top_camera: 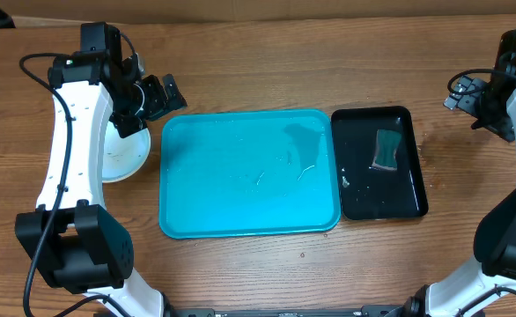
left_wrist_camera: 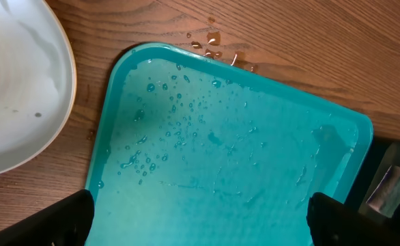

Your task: Clean dirty plates on tray and stack at the side

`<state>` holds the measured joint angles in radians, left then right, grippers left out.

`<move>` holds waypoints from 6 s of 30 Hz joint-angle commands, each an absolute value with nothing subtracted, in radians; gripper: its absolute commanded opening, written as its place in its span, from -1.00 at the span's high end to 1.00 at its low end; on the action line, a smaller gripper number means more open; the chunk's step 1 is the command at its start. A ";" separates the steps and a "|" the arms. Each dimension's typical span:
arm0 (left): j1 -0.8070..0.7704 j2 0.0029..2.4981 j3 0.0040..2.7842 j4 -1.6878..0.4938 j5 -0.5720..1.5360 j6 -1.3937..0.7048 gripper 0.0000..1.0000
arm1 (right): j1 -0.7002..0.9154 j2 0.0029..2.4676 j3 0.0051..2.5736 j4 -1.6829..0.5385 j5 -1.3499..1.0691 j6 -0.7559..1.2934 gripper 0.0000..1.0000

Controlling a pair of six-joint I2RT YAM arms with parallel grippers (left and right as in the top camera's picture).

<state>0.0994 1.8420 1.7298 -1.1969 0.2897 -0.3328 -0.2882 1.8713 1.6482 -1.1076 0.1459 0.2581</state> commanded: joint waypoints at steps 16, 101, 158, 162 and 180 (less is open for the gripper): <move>0.097 1.811 1.751 -1.197 0.304 -0.310 -1.00 | -0.292 1.857 1.650 -1.102 0.153 0.261 -1.00; 0.097 1.811 1.751 -1.197 0.304 -0.310 -0.99 | 0.092 0.213 0.970 -0.436 0.164 0.181 -1.00; 0.097 1.811 1.751 -1.197 0.304 -0.310 -1.00 | 0.064 0.003 0.008 -0.084 -0.002 -0.049 -1.00; 0.097 1.811 1.751 -1.197 0.304 -0.310 -0.99 | 0.064 0.003 0.008 -0.084 -0.002 -0.049 -1.00; 0.089 1.790 1.745 -1.196 0.272 -0.310 -0.99 | 0.064 0.003 0.008 -0.084 -0.002 -0.049 -1.00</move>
<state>0.0978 1.8416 1.7298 -1.1969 0.2943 -0.3328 0.0715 0.0128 0.0181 -0.0898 0.0032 -0.0452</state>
